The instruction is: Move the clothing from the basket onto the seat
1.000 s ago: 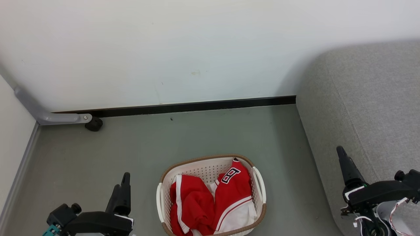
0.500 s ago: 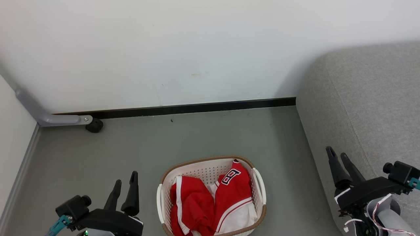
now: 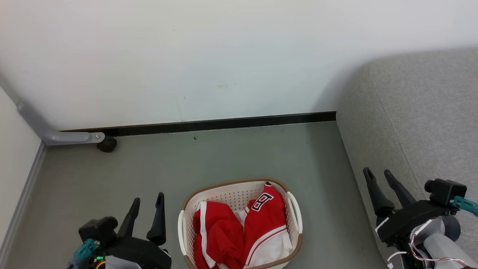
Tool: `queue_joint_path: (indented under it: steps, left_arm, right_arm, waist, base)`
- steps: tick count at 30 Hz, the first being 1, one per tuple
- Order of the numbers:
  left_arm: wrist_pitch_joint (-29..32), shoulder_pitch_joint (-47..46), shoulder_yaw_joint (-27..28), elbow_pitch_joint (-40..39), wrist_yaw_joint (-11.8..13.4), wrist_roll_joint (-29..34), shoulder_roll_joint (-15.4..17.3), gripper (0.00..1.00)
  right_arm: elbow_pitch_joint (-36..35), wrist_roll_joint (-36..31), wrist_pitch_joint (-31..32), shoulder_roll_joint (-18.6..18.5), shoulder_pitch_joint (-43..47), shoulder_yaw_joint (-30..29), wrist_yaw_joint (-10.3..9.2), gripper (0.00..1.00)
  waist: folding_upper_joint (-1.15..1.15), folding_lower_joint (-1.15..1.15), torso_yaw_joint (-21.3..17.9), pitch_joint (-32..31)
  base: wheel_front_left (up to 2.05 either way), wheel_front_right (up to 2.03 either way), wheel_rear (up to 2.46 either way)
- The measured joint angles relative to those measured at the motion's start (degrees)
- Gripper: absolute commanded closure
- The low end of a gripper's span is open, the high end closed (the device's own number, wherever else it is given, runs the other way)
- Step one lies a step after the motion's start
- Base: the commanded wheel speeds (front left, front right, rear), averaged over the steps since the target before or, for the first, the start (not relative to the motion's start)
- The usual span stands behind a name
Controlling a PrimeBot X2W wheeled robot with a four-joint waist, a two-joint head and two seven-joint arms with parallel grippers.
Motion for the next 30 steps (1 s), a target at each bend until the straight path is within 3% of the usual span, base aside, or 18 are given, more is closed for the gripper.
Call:
queue_joint_path:
  steps: [22, 30]
  left_arm:
    - [-4.68, -2.29, -1.25, 1.36, 1.86, 19.02, 0.20, 0.00]
    - [-4.69, -2.34, 0.92, 1.48, 3.37, 20.01, -0.47, 0.00]
  right_arm:
    - [3.52, -14.16, -4.34, -2.82, -4.57, 4.87, -0.01, 0.00]
    - [4.33, -14.62, -4.57, -2.80, -4.63, 2.56, -1.27, 0.00]
  waist:
    - [0.00, 0.00, 0.21, 0.26]
    - [0.00, 0.00, 0.46, 0.43]
  base:
    - [0.00, 0.00, 0.00]
    - [0.00, 0.00, 0.00]
